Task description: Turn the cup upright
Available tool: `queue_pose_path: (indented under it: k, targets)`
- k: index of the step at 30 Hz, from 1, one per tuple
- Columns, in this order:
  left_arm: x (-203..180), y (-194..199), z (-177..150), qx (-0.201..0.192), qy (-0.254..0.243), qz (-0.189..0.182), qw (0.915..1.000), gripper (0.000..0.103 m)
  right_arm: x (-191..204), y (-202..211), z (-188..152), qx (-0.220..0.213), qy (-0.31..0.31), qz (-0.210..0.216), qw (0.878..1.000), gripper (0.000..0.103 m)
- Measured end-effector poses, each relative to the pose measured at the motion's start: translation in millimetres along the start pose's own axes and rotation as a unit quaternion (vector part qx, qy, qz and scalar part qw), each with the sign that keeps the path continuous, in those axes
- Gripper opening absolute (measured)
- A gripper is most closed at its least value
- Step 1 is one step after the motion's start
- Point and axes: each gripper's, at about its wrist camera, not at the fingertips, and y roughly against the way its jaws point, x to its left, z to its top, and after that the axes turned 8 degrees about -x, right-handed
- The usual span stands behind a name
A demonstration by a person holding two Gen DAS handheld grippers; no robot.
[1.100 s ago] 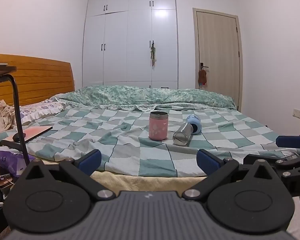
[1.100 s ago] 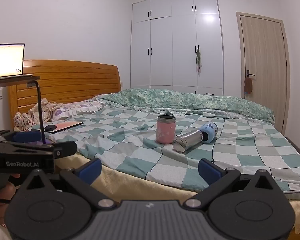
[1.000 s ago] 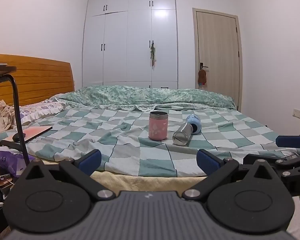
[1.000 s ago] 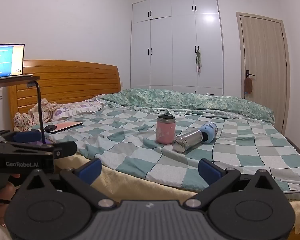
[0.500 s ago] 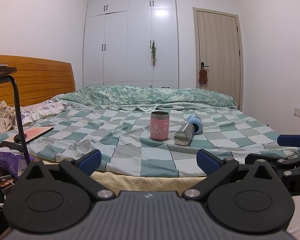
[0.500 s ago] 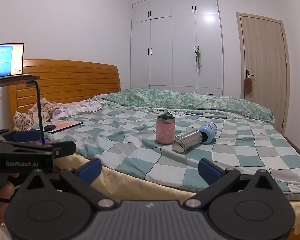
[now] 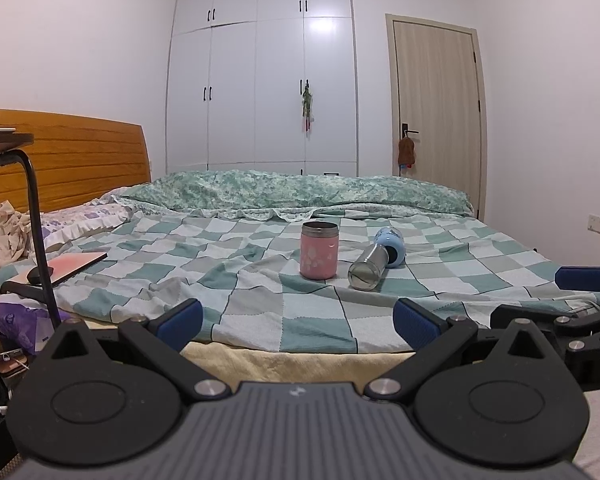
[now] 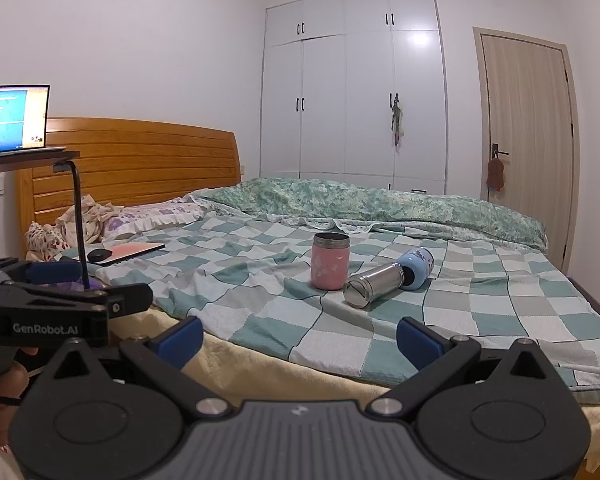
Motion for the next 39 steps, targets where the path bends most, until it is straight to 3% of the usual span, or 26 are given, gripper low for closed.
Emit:
queue_pose_path:
  k: [9, 15, 23, 28, 39]
  targets:
    - [-6, -2, 1, 0.0, -0.017, -0.002, 0.9999, 0.103, 2, -5, -5, -0.001, -0.003, -0.003, 1.0, 0.103]
    - [-2, -12, 4, 0.001, -0.02, -0.004, 0.9998, 0.103, -10, -14, -5, -0.002, 0.001, -0.028, 1.0, 0.103]
    - [-5, -47, 17, 0.027, -0.012, 0.021, 0.9993, 0.103, -36, -46, 3, -0.002, -0.004, -0.042, 0.999, 0.103]
    - [-10, -69, 20, 0.049, -0.016, 0.016, 0.9985, 0.103, -43, -65, 7, -0.006, -0.002, -0.043, 0.999, 0.103]
    - [-25, -113, 29, 0.05, -0.027, 0.009, 0.9984, 0.103, -70, -117, 28, 0.004, -0.01, -0.046, 0.999, 0.103]
